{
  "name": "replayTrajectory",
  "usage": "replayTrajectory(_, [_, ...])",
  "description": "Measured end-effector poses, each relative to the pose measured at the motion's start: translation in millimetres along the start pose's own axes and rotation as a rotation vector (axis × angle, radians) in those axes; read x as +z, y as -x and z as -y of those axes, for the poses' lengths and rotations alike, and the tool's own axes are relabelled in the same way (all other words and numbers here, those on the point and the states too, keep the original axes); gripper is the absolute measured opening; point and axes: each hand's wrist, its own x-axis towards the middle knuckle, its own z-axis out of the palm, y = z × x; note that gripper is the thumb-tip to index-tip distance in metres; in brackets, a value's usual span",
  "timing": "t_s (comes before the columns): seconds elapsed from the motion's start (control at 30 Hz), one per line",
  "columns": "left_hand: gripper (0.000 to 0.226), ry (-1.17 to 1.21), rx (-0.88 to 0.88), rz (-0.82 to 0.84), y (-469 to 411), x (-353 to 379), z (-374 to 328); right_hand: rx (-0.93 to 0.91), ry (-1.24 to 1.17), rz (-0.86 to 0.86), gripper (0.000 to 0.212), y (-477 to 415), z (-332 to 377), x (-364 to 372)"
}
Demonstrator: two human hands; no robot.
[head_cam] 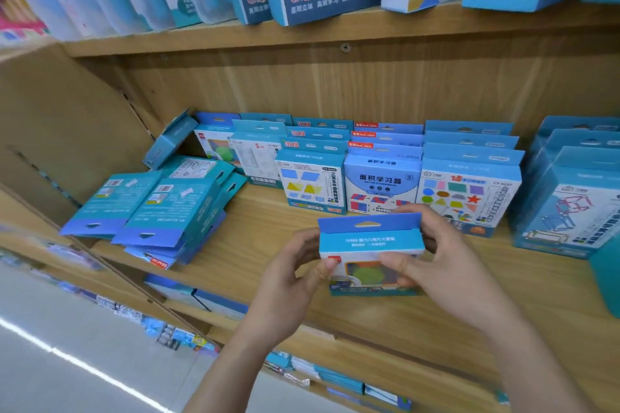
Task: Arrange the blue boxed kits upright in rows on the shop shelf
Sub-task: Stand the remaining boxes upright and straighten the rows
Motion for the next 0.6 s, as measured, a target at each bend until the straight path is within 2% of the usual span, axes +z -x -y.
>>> replayTrajectory(0.17, [0.032,-0.069,0.093,-0.128,-20,-67,-6,-0.020,-0.109,-0.058,0.034,-26,11,44])
replayTrajectory(0.3, [0.025,-0.409,0.192,-0.304,-56,-154,-9,-0.016,-0.164,-0.139,0.035,-51,24,89])
replayTrajectory(0.43, [0.046,-0.857,0.188,-0.456,-115,-246,6,-0.050,-0.183,-0.234,0.033,-78,39,140])
replayTrajectory(0.5, [0.061,-1.060,0.122,-0.445,-144,-281,18,-0.075,-0.152,-0.293,0.027,-93,45,162])
replayTrajectory(0.6, [0.075,-1.160,-0.022,-0.376,-175,-302,35,-0.111,-0.053,-0.409,0.023,-110,52,187])
